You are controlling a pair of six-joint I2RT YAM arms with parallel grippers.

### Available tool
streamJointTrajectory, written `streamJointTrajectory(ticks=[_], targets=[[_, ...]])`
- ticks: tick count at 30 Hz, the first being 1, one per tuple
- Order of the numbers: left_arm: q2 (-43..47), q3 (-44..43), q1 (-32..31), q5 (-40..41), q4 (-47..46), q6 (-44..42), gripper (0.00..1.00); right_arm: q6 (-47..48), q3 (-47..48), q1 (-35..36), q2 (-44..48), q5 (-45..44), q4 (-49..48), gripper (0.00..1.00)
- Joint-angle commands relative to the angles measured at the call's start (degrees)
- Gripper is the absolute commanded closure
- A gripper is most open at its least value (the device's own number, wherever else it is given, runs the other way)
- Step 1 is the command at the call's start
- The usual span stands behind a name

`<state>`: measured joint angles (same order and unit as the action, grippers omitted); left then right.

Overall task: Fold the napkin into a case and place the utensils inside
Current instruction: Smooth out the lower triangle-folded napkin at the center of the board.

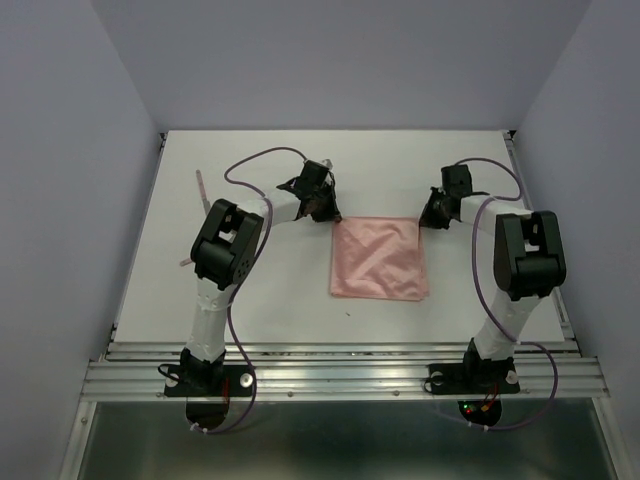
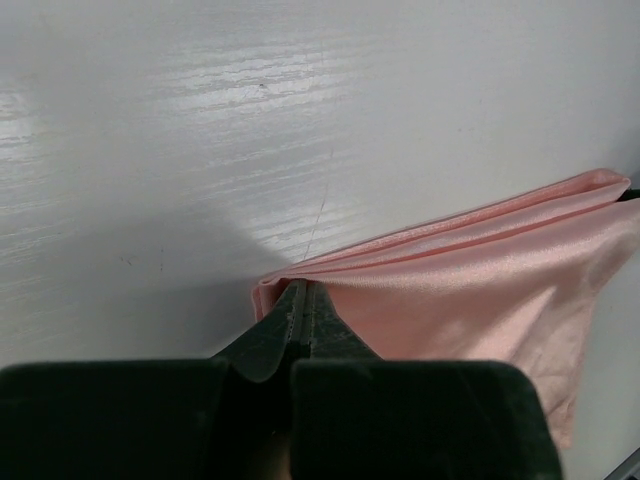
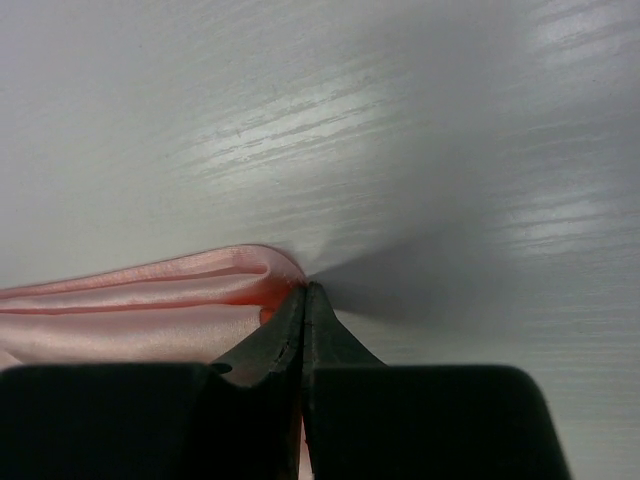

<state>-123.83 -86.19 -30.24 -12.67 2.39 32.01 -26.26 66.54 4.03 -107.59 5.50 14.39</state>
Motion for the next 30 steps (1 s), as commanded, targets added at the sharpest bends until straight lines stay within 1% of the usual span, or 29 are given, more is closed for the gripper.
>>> streamJointTrajectory(ticks=[1, 15, 17, 26, 30], targets=[[2.1, 0.9, 1.0, 1.9, 1.3, -0.8, 1.00, -1.9, -2.8, -0.2, 3.3, -2.0, -2.7, 0.99], [4.6, 4.9, 2.1, 0.7, -2.0, 2.0, 1.00, -3.5, -4.8, -0.2, 4.1, -3.8, -3.1, 0.99], [5.2, 5.8, 2.2, 0.5, -3.7, 2.9, 1.00, -3.5, -5.0, -0.2, 4.1, -3.8, -3.1, 0.99], [4.9, 5.9, 2.6, 0.2, -4.6, 5.0, 1.00, -3.8, -5.3, -0.2, 4.4, -3.8, -3.2, 0.99], [5.1, 6.5, 2.6, 1.6, -4.6, 6.0, 1.00, -4.0, -5.4, -0.2, 4.6, -3.7, -3.2, 0.99]])
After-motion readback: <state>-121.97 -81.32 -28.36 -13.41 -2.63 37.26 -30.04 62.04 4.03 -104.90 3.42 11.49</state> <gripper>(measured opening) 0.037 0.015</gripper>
